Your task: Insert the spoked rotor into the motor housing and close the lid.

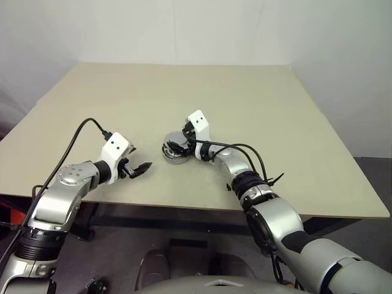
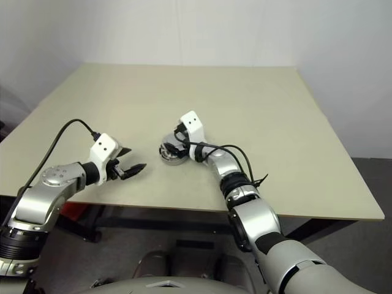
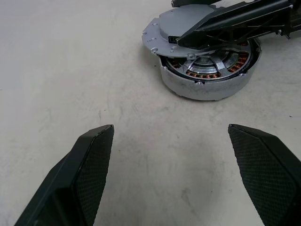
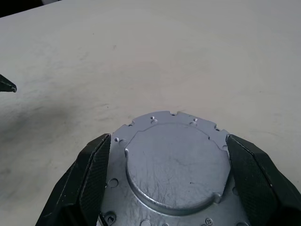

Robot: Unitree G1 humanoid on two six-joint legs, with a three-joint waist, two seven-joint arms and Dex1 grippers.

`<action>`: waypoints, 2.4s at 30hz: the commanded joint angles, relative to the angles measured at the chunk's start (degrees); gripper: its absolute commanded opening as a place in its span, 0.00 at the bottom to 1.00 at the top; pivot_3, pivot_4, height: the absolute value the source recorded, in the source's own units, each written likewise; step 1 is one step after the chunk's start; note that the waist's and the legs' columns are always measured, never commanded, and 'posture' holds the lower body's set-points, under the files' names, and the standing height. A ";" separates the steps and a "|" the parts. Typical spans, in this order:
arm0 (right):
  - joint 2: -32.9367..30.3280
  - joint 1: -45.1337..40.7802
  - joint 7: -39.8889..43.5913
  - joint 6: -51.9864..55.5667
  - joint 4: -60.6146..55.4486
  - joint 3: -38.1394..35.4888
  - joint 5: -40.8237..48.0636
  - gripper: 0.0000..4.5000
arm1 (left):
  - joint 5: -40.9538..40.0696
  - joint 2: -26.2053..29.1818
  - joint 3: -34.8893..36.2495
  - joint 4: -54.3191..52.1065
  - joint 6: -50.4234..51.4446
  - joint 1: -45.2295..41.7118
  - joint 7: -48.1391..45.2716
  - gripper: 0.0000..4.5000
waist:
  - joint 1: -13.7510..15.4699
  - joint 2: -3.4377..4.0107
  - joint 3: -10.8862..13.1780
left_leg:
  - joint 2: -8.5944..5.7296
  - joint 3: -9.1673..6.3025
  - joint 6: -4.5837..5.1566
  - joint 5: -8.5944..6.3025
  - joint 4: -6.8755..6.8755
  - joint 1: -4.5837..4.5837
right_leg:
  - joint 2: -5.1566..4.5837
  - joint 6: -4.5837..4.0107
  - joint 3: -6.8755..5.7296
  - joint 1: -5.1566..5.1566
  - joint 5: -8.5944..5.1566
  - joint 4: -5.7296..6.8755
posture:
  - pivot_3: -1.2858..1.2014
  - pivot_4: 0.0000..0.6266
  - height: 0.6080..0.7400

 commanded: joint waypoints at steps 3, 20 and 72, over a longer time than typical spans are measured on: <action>0.56 -1.84 -0.46 -1.38 0.26 -0.95 -0.42 0.98 | -0.43 0.47 1.85 -2.28 -0.03 -0.04 0.34 0.91 | 0.00 0.00 0.00 | 0.00 0.00 0.00 0.00 0.01 0.00 | 0.00 0.00 0.00 0.00 0.00 0.01 | 0.52 0.00 1.00; 0.26 -1.41 3.13 -0.93 -2.88 -3.16 1.23 0.44 | -2.11 1.34 4.12 -2.72 1.52 1.17 -0.41 0.91 | -0.01 -0.01 0.00 | 0.01 0.01 0.01 -0.01 0.03 0.00 | 0.00 -0.01 0.00 -0.01 0.01 0.02 | 0.52 0.00 1.00; -0.11 1.64 4.56 -1.85 -5.66 -0.08 -1.72 0.70 | -4.45 1.75 6.68 -3.07 4.07 1.61 -1.03 0.91 | -0.02 -0.01 -0.01 | 0.01 0.01 0.02 -0.01 0.05 0.03 | 0.00 -0.03 0.00 0.02 0.01 0.05 | 0.52 0.00 1.00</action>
